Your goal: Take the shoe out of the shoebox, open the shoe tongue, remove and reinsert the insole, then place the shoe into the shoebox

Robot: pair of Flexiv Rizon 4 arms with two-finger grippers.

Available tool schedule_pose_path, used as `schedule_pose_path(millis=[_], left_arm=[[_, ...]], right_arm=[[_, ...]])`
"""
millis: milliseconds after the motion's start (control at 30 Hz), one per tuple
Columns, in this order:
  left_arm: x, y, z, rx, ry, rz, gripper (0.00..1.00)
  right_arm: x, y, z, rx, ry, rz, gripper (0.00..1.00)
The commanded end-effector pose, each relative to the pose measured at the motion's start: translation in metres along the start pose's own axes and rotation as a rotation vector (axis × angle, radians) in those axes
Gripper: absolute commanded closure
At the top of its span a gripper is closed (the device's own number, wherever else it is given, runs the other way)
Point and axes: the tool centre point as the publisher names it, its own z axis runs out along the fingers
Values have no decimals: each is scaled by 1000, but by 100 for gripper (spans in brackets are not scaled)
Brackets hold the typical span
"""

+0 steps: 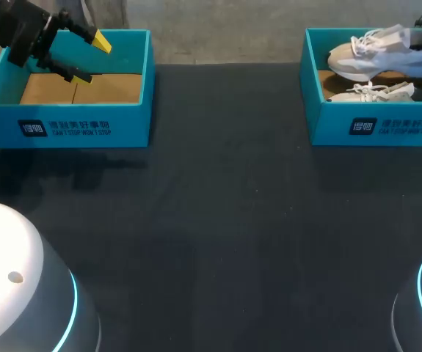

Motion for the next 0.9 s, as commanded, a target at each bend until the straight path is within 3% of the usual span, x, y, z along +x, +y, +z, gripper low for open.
schedule_pose_path(millis=[33, 900], left_arm=[[0, 0, 0, 0, 3, 0, 0], [0, 0, 0, 0, 3, 0, 0]], right_arm=[[5, 8, 6, 17, -2, -5, 100], [23, -4, 51, 74, 4, -44, 100]])
